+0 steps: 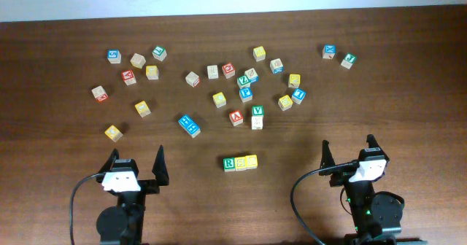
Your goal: Spell out RSS
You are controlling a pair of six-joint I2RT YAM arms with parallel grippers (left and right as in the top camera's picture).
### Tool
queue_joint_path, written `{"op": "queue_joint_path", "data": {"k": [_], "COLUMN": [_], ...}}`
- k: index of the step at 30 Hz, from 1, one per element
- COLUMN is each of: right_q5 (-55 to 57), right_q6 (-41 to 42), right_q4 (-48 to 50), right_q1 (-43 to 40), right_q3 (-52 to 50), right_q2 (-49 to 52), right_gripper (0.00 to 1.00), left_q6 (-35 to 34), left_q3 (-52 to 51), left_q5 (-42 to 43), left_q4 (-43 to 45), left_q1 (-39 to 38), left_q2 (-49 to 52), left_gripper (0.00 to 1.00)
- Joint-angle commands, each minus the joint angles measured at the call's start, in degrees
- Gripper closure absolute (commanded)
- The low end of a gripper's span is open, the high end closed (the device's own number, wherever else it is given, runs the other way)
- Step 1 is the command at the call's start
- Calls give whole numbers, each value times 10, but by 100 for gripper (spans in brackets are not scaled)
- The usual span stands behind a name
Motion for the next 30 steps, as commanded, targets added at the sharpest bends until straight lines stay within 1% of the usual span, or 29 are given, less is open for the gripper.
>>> {"op": "queue_joint_path", "data": {"k": [1,30], "right_q5": [1,16], "right_q6": [-1,-6], "right_q4": [-3,-5], "right_q1": [-5,-5], "right_q3": [-3,-3], "right_q2": [-4,-4], "right_gripper": [2,2], "left_q6": [-5,-5], "left_q3": [-2,-2], "left_q5": [-4,-4], "left_q4": [-3,-3], "left_q1": [3,3], "left_q2": [-6,-6], "left_gripper": [1,1]}}
